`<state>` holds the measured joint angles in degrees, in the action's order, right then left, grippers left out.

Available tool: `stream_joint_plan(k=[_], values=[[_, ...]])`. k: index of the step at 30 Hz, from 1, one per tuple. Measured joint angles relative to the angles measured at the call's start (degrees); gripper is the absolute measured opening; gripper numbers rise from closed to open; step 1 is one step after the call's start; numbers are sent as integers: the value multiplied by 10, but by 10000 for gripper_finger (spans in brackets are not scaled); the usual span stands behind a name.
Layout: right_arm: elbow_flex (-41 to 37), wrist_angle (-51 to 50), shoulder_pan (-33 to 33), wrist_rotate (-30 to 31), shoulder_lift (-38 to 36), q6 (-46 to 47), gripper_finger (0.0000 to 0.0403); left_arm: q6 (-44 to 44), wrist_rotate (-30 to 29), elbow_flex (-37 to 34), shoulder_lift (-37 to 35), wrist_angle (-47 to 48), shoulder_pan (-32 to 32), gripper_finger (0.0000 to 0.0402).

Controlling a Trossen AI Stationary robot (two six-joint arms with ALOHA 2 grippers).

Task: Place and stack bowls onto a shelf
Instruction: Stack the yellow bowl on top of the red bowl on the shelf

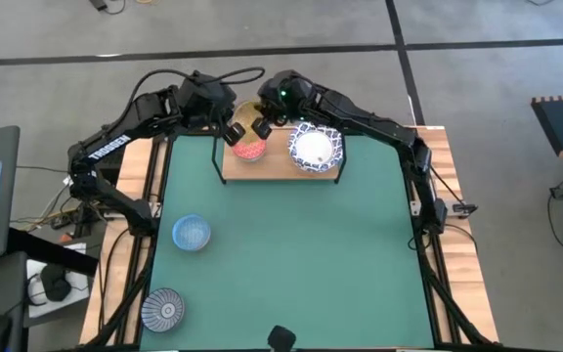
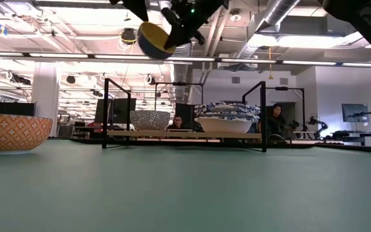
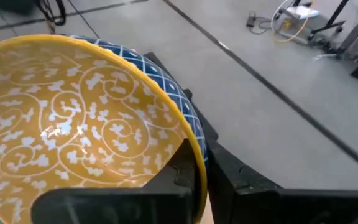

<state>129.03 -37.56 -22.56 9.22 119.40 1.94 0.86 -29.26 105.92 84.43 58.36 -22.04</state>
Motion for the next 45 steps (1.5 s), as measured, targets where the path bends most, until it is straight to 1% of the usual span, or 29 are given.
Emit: stream_joint_plan(k=[3,5,6,8,10,12,18,23,25,27,29,32,35,37,41,45], values=[[0,-3,-13,-4,2,28,39,0,-21,0,-1,-1,0,4],[1,6,-19,-3,21,44,39,1,-28,1,-6,0,-6,13],[1,10,-25,-4,28,56,39,0,-27,4,-9,0,-9,19],[0,-18,-36,-18,49,71,39,-6,-27,10,-12,0,-13,31],[0,-8,-38,-36,74,92,39,-10,-27,13,-13,0,-16,44],[0,-31,-40,-50,94,103,39,-13,-24,13,-12,8,-16,56],[0,-40,-37,-53,132,118,46,-46,-9,7,-9,66,-18,80],[1,-39,-40,-63,132,124,48,-69,92,7,-9,123,-28,84],[1,-39,-41,-63,132,131,49,-83,112,7,-8,136,-31,84],[1,-42,-46,-69,132,138,53,-93,113,7,-8,144,-31,84],[1,-48,-54,-92,132,144,60,-101,113,7,-8,148,-31,84],[2,-36,-60,-99,146,149,70,-111,119,7,-8,148,-30,84],[-1,-51,-68,-119,154,154,72,-119,121,7,-8,148,-25,84],[2,-32,-67,-125,164,156,71,-122,123,7,-8,148,-21,84],[1,-44,-69,-158,168,162,70,-131,123,7,-8,160,-16,84],[1,-32,-63,-166,168,162,78,-142,123,7,-8,174,-13,84]])
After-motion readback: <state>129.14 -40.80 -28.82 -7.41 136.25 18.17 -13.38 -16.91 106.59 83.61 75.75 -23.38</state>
